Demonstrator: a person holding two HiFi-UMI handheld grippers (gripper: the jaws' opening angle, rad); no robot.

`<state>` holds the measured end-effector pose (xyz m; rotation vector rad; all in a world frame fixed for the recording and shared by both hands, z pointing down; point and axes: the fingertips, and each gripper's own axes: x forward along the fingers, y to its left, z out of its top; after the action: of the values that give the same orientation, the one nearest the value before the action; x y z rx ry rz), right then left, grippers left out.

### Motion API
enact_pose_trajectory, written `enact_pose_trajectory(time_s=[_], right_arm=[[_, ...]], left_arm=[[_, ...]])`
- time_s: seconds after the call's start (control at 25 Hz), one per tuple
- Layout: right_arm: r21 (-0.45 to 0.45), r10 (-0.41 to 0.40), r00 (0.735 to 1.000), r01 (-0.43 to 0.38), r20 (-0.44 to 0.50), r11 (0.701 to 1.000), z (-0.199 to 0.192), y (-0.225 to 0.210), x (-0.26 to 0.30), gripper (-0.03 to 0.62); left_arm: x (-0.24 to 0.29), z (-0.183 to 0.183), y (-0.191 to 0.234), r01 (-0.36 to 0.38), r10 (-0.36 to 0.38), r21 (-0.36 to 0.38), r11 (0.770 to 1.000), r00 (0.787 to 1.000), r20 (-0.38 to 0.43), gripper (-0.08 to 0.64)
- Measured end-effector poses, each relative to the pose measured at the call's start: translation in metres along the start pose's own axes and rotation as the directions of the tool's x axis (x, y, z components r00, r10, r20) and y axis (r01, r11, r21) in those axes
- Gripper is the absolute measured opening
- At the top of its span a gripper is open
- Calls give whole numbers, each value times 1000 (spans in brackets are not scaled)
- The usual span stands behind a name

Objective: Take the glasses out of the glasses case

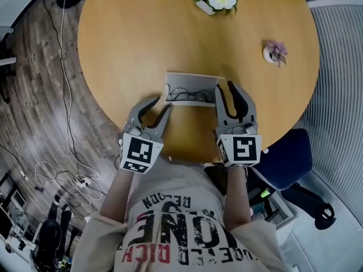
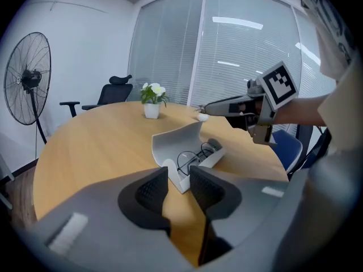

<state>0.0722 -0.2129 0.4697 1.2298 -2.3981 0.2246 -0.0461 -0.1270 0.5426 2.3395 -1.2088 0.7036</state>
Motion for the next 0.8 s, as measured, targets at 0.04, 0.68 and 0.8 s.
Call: enact_pose_trajectory(time_s=[0.04, 0.68, 0.8], right_arm=[[17, -4, 1000, 3, 11, 1000, 2, 1, -6, 114], [292, 27, 994, -56, 103, 955, -7, 33, -92, 31], [301, 34, 995, -60, 93, 952, -12, 38, -99, 31]], left_arm=[[-5, 7, 1, -2, 2, -6, 1000, 1000, 25, 124], [-52, 59, -13, -45, 57, -58, 997, 972, 228, 12], [-58, 63, -14, -50, 63, -64, 997, 971, 232, 12]])
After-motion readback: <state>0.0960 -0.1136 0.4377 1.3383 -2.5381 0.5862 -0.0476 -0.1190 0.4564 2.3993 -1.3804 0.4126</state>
